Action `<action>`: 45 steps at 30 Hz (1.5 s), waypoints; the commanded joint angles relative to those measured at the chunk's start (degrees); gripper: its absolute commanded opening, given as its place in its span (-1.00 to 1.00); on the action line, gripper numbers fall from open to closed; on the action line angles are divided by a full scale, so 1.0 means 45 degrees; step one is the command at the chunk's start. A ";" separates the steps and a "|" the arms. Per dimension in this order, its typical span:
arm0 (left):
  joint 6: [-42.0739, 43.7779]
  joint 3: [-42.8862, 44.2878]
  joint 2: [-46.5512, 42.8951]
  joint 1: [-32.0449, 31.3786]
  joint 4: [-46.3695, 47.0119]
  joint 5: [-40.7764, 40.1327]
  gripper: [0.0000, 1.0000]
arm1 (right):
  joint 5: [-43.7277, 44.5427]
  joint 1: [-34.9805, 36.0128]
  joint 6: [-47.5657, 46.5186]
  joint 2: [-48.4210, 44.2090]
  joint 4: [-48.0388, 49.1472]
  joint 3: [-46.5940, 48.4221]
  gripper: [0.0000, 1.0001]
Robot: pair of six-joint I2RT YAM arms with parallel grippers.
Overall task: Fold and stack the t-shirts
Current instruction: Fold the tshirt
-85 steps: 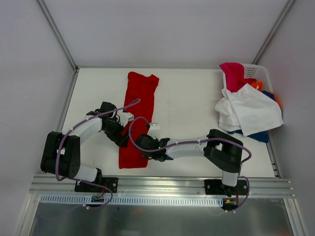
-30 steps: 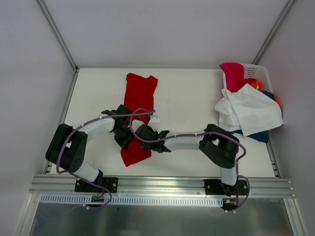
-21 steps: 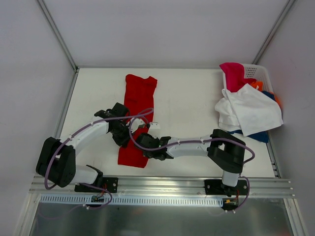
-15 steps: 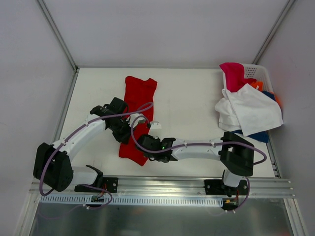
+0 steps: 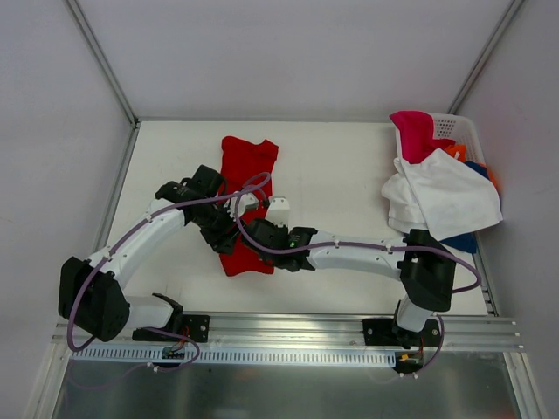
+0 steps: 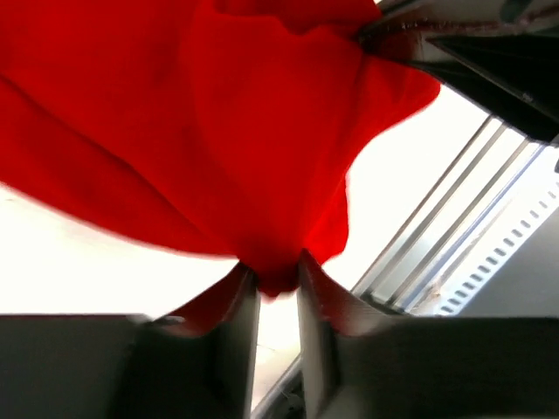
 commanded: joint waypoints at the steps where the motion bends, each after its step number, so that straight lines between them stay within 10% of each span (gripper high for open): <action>1: -0.0249 0.0638 -0.0023 0.0046 -0.0370 -0.0054 0.19 | 0.0573 -0.0191 -0.0985 -0.0194 -0.1048 0.0966 -0.99; 8: -0.0191 0.0872 0.0113 0.0201 -0.0350 -0.0191 0.47 | 0.0436 -0.0425 -0.1298 0.0136 -0.1049 0.1319 -0.99; 33: 0.0414 0.0892 0.0115 0.3502 0.0353 0.2191 0.44 | -0.1771 -0.3256 -0.3934 0.5135 -0.1205 0.8700 -0.99; 45: 0.1196 -0.1216 -0.2032 0.4928 0.0353 0.2563 0.51 | -0.0034 -0.4937 -0.3584 0.6622 -0.1205 0.8411 -0.99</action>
